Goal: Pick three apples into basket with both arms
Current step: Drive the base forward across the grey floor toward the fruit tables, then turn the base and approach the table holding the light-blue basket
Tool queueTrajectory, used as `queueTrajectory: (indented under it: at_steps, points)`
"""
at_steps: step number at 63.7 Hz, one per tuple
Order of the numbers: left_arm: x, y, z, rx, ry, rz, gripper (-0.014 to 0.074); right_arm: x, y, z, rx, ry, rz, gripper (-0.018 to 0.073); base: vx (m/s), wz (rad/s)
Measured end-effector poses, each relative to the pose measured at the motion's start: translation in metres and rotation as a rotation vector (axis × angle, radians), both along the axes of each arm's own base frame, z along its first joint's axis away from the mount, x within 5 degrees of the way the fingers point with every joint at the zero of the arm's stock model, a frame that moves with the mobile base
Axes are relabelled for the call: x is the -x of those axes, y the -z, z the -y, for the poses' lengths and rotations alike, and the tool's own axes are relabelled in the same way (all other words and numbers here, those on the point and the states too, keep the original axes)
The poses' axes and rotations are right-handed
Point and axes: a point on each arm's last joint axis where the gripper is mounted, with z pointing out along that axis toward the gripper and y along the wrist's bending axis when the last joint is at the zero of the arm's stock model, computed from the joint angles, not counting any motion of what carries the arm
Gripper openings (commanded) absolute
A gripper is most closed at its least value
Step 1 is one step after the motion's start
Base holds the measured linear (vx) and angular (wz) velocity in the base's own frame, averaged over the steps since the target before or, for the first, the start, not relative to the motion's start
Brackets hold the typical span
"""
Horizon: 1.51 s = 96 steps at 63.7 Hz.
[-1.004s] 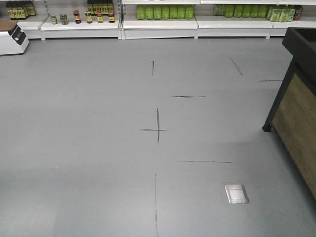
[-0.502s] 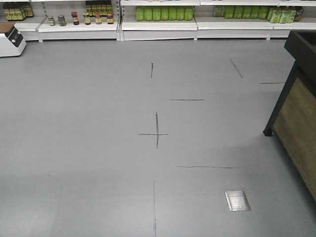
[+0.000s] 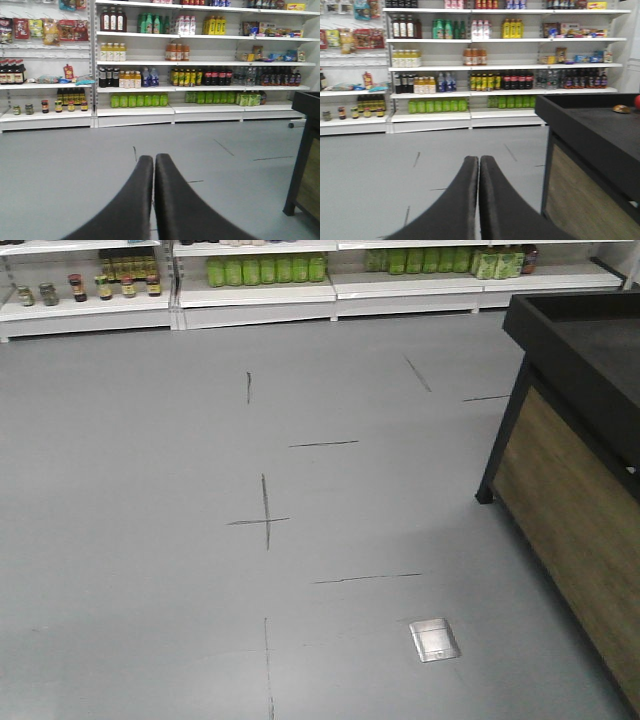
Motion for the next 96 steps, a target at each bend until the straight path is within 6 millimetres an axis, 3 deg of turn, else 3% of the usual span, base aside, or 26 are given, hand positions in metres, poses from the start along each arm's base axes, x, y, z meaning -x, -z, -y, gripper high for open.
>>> queueTrajectory:
  at_steps: [96]
  points:
    - [0.0, 0.0, 0.0, 0.0, 0.0, 0.0, -0.0006, 0.0, 0.0, 0.0, 0.0, 0.0, 0.0, -0.0009, 0.13, -0.5]
